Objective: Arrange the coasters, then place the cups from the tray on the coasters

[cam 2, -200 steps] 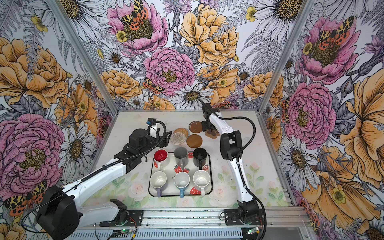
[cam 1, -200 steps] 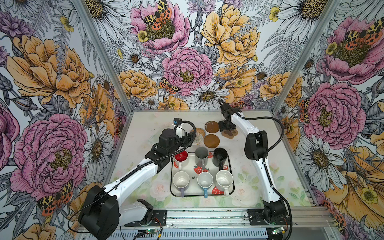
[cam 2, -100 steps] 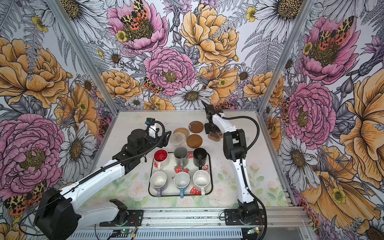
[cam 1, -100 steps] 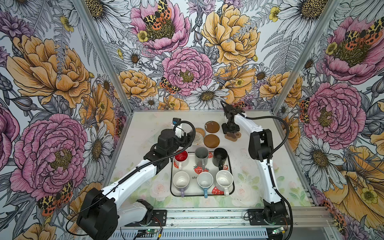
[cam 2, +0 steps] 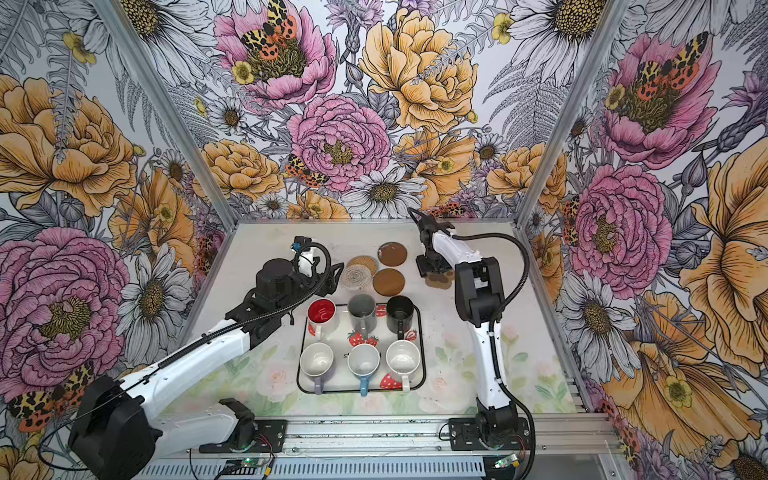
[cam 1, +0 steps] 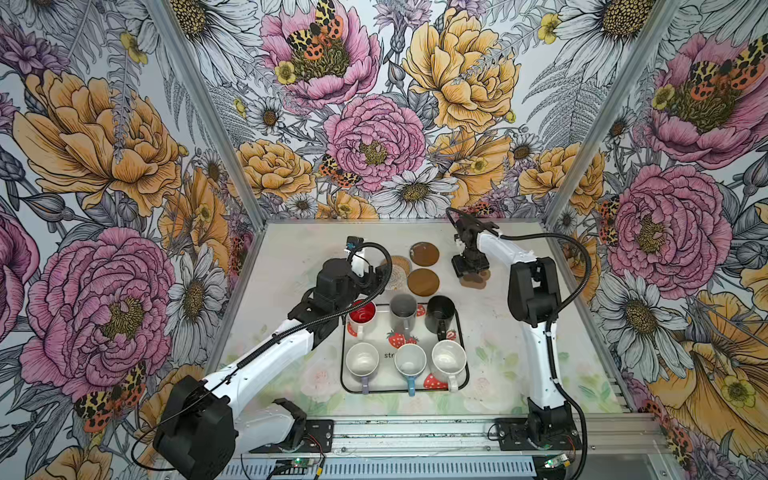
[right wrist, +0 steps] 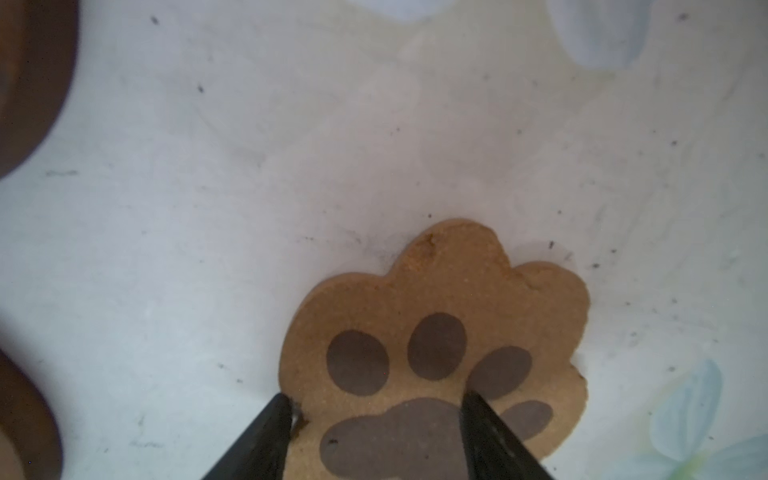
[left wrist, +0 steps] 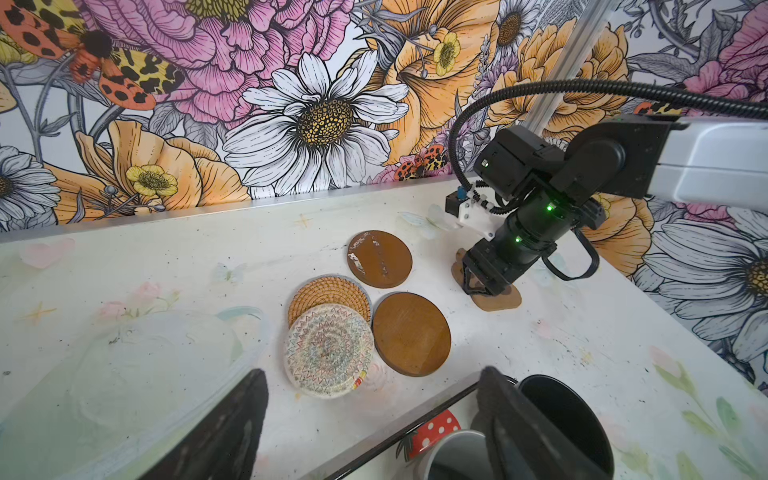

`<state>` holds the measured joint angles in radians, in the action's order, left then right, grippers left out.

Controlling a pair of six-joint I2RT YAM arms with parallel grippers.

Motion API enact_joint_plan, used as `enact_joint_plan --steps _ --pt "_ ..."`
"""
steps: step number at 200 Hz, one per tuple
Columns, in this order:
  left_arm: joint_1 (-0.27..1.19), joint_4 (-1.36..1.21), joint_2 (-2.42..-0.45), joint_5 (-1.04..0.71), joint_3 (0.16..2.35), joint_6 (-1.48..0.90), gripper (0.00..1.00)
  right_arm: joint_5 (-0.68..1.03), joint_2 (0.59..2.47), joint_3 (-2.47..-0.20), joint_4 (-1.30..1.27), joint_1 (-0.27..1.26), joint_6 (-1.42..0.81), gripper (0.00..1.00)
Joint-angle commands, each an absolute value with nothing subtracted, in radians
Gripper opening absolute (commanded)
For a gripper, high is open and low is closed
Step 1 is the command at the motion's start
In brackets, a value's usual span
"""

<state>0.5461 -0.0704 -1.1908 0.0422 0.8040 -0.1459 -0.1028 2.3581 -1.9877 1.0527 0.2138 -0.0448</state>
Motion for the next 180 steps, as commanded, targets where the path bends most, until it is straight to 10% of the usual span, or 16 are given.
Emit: enact_joint_plan --steps 1,180 --pt "0.554 -0.083 -1.176 0.032 0.79 -0.121 0.81 -0.101 2.352 -1.951 1.067 0.197 -0.013 0.67" --pt "0.493 0.192 -1.435 0.131 1.101 -0.106 0.76 0.242 2.249 -2.189 1.061 0.243 -0.125 0.67"
